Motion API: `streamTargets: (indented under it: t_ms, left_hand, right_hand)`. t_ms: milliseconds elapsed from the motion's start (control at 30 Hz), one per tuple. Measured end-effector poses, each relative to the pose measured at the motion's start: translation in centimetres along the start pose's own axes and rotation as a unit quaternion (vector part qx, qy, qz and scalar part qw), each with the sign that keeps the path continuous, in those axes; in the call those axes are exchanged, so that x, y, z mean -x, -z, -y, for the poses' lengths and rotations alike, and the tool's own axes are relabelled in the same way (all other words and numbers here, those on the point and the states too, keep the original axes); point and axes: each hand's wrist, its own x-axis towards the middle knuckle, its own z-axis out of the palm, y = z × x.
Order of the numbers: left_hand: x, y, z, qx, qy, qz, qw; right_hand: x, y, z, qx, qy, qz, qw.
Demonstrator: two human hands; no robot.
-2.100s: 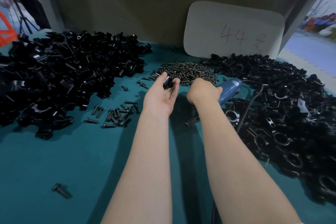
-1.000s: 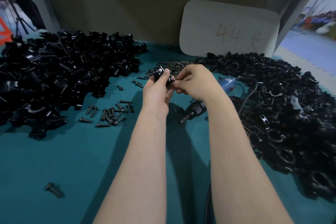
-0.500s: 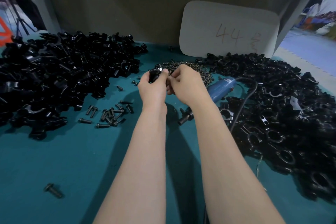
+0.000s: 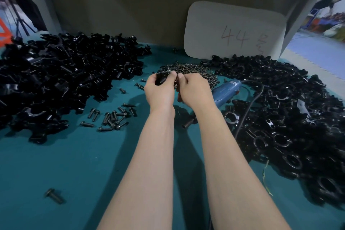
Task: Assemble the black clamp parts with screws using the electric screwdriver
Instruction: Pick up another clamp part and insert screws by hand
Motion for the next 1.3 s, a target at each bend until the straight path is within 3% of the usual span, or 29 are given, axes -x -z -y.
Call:
streamTargets:
  t_ms: [200, 467, 800, 1300]
  left_hand:
    - [0.0, -0.2, 0.2, -0.007, -0.016, -0.015, 1.0]
    - [0.3, -0.5, 0.2, -0.058, -0.021, 0.051, 0.997]
    - [0.3, -0.5, 0.2, -0.087, -0.039, 0.014, 0.995]
    - [0.1, 0.5, -0.7, 0.017, 0.073, -0.003, 0.997]
  right_hand:
    - [-0.2, 1.8, 0.0, -0.033, 0.026, 0.035, 0.999]
    - [-0.1, 1.8, -0.2, -0.038, 0.03, -0.018, 0.999]
    - [-0.1, 2.1, -0.1, -0.024, 0.043, -0.001, 0.999]
    - [0.0, 0.7, 0.1, 0.005, 0.048, -0.007, 0.999]
